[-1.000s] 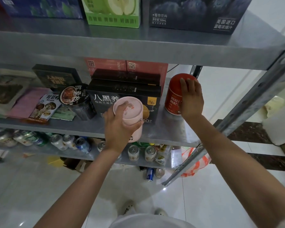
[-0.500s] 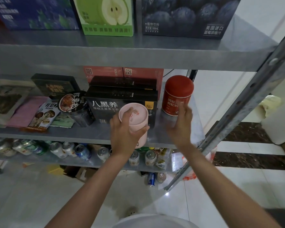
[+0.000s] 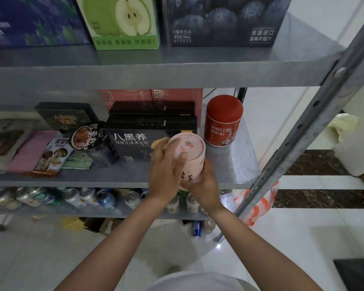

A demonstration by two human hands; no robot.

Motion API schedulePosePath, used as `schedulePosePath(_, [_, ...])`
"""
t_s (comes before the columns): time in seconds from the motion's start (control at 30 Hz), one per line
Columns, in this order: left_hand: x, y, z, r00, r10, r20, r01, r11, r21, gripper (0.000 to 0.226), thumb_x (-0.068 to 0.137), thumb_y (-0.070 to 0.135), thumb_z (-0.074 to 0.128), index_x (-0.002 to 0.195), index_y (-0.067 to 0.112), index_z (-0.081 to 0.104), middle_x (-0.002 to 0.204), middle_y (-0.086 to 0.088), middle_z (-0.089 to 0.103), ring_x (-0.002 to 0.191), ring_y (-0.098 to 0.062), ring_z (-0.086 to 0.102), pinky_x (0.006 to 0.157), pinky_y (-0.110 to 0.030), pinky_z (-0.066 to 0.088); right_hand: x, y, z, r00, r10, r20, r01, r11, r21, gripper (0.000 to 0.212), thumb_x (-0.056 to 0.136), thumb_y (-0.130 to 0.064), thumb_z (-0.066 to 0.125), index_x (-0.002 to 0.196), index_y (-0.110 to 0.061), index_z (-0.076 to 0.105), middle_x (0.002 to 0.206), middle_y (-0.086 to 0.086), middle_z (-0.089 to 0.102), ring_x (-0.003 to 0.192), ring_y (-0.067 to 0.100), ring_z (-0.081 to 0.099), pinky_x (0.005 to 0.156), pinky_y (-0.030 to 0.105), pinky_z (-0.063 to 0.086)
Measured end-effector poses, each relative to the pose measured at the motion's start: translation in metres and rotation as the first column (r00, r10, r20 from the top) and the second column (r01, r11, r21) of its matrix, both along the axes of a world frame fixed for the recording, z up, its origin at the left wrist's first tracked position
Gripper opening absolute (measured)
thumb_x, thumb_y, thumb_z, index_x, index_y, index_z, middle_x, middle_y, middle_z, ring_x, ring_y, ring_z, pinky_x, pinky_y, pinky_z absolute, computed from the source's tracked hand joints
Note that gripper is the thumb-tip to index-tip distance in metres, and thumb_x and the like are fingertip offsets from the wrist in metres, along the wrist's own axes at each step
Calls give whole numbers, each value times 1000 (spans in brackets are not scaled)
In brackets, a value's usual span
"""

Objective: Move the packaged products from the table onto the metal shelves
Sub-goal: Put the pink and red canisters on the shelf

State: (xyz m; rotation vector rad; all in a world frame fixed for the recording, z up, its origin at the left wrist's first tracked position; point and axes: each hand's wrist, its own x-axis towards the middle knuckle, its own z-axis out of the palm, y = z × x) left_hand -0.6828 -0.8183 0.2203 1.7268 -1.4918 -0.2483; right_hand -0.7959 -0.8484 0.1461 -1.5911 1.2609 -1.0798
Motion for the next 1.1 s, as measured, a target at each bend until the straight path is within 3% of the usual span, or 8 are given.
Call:
schedulePosePath(0.1, [25,-10,4,986,79,144,-59,988,-142,55,99,52,28,140,20,45,153,-13,21,139,-29,25,108,-39,30,-18,-8,-3,998,-38,-58,41,997,61,81,56,-31,90,121,-32,41,118,-10,57,106,7,54,81,21,49])
schedulePosePath(0.2, [54,-31,4,899,135,416,-102,990,-101,51,101,45,33,148,24,35,158,-12,15,145,-31,14,115,-48,19,-35,-12,-3,993,-74,-92,80,995,65,80,54,-37,90,117,-32,41,115,-9,56,105,9,54,82,33,54])
schedulePosePath(0.3, [69,-41,-8,838,104,536,-111,994,-19,57,98,52,27,147,24,36,154,-14,28,143,-32,18,118,-49,12,-45,-17,3,986,-149,-78,154,986,67,76,56,-30,91,115,-28,42,112,-8,56,105,10,54,79,25,51])
schedulePosePath(0.43, [71,-44,-16,813,123,569,-113,992,-52,56,97,51,30,145,23,39,149,-14,36,141,-33,25,117,-46,8,-50,-27,10,976,-198,-92,206,975,82,79,59,-28,90,122,-23,43,117,-7,55,105,11,52,80,25,47])
schedulePosePath(0.7, [73,-44,-19,793,131,595,-108,991,-74,55,97,50,35,147,25,34,151,-13,33,142,-32,22,117,-48,10,-48,-51,17,957,-253,-143,269,956,113,85,62,-23,89,130,-12,40,127,4,55,115,22,52,83,27,43])
schedulePosePath(1.1, [74,-45,-22,760,146,634,-110,989,-97,58,96,49,40,148,24,32,150,-16,33,141,-35,25,116,-49,13,-47,-57,18,949,-272,-161,295,946,134,85,64,-26,88,131,-15,38,127,3,55,114,24,54,83,33,47])
